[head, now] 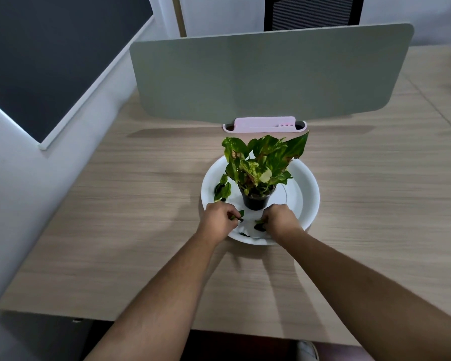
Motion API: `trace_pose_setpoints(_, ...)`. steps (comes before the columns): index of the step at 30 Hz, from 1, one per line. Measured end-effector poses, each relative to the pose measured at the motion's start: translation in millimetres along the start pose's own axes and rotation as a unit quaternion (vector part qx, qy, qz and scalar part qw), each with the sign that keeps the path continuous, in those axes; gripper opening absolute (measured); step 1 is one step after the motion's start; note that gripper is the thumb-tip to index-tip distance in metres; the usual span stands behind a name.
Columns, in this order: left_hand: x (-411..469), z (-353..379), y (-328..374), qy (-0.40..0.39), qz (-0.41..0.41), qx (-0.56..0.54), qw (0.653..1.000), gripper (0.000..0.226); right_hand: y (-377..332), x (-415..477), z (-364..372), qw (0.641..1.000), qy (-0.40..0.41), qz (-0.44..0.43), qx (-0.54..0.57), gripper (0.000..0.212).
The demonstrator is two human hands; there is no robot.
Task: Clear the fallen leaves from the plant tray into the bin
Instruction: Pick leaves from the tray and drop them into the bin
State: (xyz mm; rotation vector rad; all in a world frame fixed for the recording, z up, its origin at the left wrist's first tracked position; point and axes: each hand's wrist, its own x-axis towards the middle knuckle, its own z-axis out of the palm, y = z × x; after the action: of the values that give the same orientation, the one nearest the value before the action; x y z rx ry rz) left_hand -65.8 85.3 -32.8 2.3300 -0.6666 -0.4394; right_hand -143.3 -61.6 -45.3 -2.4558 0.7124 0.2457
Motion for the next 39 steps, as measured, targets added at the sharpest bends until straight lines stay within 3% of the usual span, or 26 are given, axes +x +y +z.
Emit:
trace_pose_setpoints(7,0,0,0,0.000,-0.004,0.007,1.000,0.016,4,-3,-1,0.999,0.014,-0.046,-0.009,0.023)
trace_pose_setpoints(13,-1,-9,3,0.004,-0.012,0.002,1.000,0.016,8,-13,-15,0.991,0.066,-0.024,0.111,0.019)
trace_pose_setpoints(18,-18,-41,-4,0.040,-0.034,0.001,0.999,0.018,-39,-34,-7,0.987,0.049,-0.075,0.132,0.018)
trace_pose_setpoints(22,-62,-94,-47,0.106,-0.099,0.005,0.989,0.015,-110,-39,22,0.979,-0.031,-0.163,0.117,0.016)
trace_pose_setpoints(27,-173,-160,-135,0.204,-0.246,0.007,0.948,0.016,-224,-68,80,0.950,-0.117,-0.267,0.115,0.013)
trace_pose_setpoints(32,-294,-176,-210,0.249,-0.390,-0.021,0.886,0.017,-308,-130,165,0.907,-0.211,-0.358,0.061,0.014)
trace_pose_setpoints(36,-370,-151,-255,0.253,-0.469,-0.037,0.846,0.018,-333,-174,236,0.866,-0.286,-0.411,-0.014,0.011)
trace_pose_setpoints(39,-402,-119,-282,0.233,-0.499,-0.079,0.831,0.017,-329,-184,278,0.862,-0.312,-0.398,-0.039,0.010)
